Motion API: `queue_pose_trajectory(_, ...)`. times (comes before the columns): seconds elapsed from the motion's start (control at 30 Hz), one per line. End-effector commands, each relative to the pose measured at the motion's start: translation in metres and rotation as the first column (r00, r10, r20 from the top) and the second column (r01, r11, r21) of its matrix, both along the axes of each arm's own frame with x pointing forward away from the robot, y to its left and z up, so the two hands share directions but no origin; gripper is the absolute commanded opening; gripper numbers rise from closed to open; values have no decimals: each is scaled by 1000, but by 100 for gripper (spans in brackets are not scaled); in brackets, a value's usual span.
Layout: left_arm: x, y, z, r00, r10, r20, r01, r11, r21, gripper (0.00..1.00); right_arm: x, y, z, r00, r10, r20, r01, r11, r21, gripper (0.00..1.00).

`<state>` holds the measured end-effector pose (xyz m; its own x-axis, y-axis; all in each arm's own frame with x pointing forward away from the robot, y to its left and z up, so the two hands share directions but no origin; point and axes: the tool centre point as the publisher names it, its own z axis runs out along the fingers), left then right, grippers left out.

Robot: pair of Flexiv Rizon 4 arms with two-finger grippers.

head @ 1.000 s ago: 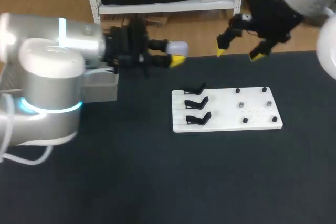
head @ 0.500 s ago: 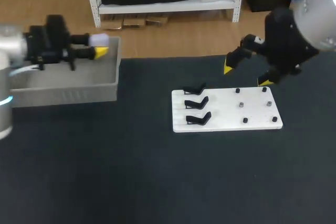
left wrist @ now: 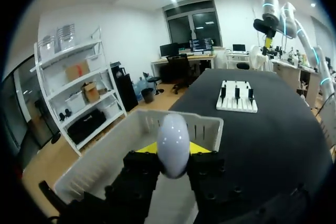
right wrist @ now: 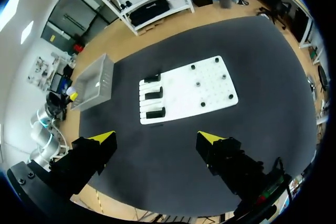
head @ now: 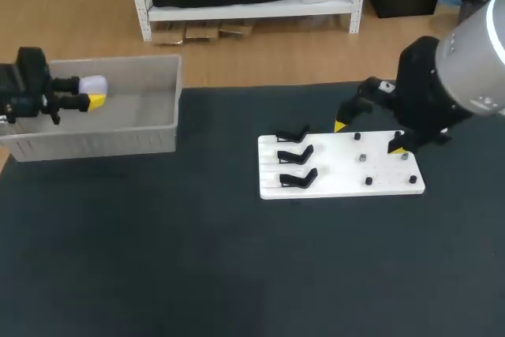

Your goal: Pick up each earbud case from the left stands, insert the matching earbuds, close the lid, and place the case in the box.

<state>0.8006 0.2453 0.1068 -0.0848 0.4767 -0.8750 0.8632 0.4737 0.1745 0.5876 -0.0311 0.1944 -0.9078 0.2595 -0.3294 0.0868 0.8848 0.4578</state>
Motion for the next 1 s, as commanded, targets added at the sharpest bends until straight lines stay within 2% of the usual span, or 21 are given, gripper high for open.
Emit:
queue_pose_trajectory(0.03, 29, -6, -24, 999, -5, -41, 5, 1000, 14, 0, -6, 5, -2, 995, -56, 79, 57, 998, -12, 100)
queue_pose_trajectory(0.17, 40, -7, -38, 997, -1, -82, 2, 1000, 20, 0, -9, 10, -4, 995, -67, 72, 67, 998, -6, 100)
queue_pose_trajectory(0.2, 42, -7, -41, 996, 0, -94, 2, 1000, 19, 4, -9, 12, -4, 995, -67, 71, 68, 998, -5, 100)
queue_pose_trajectory(0.23, 42, -7, -43, 995, -3, -99, 5, 1000, 17, 30, -9, 12, -4, 995, -68, 71, 68, 998, -4, 100)
queue_pose_trajectory(0.27, 43, -7, -44, 995, -2, -105, 4, 1000, 22, 50, -9, 12, -4, 995, -68, 70, 68, 998, -4, 100)
queue_pose_trajectory(0.3, 43, -7, -44, 995, -4, -104, 6, 1000, 21, 82, -9, 12, -4, 995, -68, 70, 69, 998, -4, 100)
queue_pose_trajectory(0.33, 43, -7, -45, 995, -4, -104, 6, 1000, 19, 100, -9, 13, -5, 995, -69, 69, 69, 998, -3, 100)
queue_pose_trajectory(0.43, 36, -9, -36, 996, 0, -88, 1, 1000, 10, 100, -7, 12, -5, 995, -78, 67, 77, 997, 16, 100)
queue_pose_trajectory(0.5, 31, -9, -26, 998, -5, -62, 5, 1000, 11, 100, -5, 12, -3, 993, -103, 54, 100, 993, 69, 100)
queue_pose_trajectory(0.63, 7, -24, -1, 998, -41, -36, 42, 999, 23, 100, -2, 6, -1, 991, -133, 27, 128, 982, 140, 100)
queue_pose_trajectory(0.73, -14, -36, 12, 998, -56, -26, 56, 998, 21, 100, 1, -3, -1, 990, -140, 30, 134, 979, 151, 100)
queue_pose_trajectory(0.87, -39, -54, 14, 997, -57, -45, 59, 997, 50, 100, 4, -17, -2, 989, -146, 25, 139, 974, 176, 100)
queue_pose_trajectory(1.0, -57, -70, 11, 997, -53, -48, 55, 997, 47, 100, 10, -35, -9, 990, -140, 36, 132, 977, 168, 100)
